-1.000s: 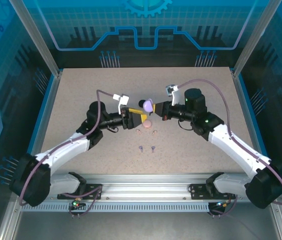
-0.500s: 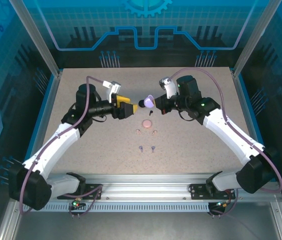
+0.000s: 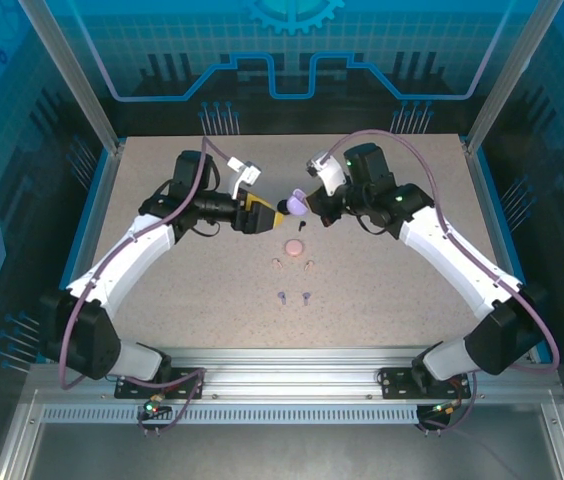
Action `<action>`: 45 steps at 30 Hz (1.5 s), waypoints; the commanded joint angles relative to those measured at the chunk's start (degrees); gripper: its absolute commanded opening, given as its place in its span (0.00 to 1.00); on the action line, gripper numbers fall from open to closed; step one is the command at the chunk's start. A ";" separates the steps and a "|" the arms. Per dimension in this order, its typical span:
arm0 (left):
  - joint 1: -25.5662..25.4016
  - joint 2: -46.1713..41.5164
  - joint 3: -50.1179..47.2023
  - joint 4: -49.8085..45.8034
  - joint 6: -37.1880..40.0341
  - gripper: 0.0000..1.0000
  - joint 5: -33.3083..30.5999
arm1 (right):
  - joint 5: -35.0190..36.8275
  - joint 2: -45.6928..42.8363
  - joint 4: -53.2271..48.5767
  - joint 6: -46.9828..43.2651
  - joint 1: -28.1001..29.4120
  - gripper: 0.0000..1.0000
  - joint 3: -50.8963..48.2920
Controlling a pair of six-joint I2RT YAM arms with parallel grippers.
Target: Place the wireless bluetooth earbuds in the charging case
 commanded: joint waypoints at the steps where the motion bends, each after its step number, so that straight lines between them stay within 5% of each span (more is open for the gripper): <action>1: 0.36 1.57 2.55 -3.58 2.65 0.85 3.42 | -1.84 2.22 -1.79 -1.61 1.60 0.00 2.72; 45: -2.19 8.23 10.02 -11.77 8.27 0.43 5.54 | -5.36 4.72 -1.95 -0.46 3.31 0.00 5.52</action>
